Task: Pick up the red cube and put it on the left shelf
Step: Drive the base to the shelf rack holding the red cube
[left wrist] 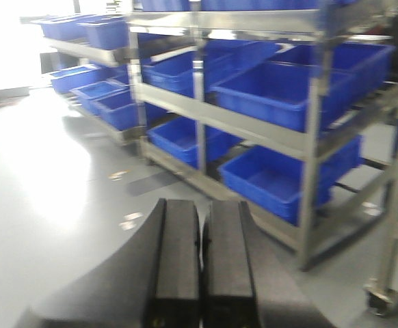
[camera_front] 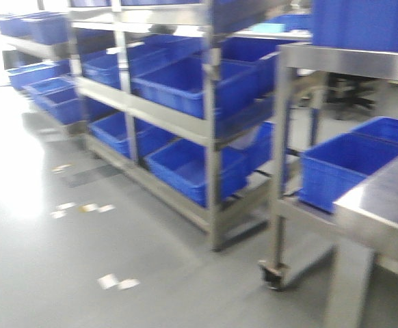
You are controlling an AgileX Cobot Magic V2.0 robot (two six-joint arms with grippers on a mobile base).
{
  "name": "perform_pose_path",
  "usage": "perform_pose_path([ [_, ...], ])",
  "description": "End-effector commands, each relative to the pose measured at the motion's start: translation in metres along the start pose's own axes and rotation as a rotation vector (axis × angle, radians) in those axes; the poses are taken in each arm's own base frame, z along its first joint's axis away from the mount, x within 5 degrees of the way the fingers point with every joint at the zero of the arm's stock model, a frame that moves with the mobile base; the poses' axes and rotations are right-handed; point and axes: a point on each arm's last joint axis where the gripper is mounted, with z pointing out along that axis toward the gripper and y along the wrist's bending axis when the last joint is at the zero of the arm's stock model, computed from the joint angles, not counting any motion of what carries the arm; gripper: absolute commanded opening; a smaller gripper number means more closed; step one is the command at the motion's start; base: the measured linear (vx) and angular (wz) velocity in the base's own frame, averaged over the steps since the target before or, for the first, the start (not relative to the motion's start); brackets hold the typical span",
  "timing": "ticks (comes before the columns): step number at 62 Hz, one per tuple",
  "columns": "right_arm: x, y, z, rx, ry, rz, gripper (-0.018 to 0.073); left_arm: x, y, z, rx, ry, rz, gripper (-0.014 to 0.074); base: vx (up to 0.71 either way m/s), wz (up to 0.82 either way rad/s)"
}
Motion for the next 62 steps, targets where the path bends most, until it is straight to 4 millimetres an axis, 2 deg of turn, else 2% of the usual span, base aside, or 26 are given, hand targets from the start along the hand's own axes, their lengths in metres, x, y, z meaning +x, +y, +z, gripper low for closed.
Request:
perform_pose_path([
  [1, -0.0149, 0.002, -0.0024, -0.02, -0.091, -0.031, 0.0073, 0.0003, 0.0004, -0.0002, -0.003, -0.067, -0.013, 0.009, -0.18, 0.06],
  [62, -0.0148, 0.0019, -0.0024, -0.018, -0.09, -0.031, 0.0073, 0.0003, 0.0004, -0.0002, -0.003, -0.067, -0.013, 0.009, -0.07, 0.61],
])
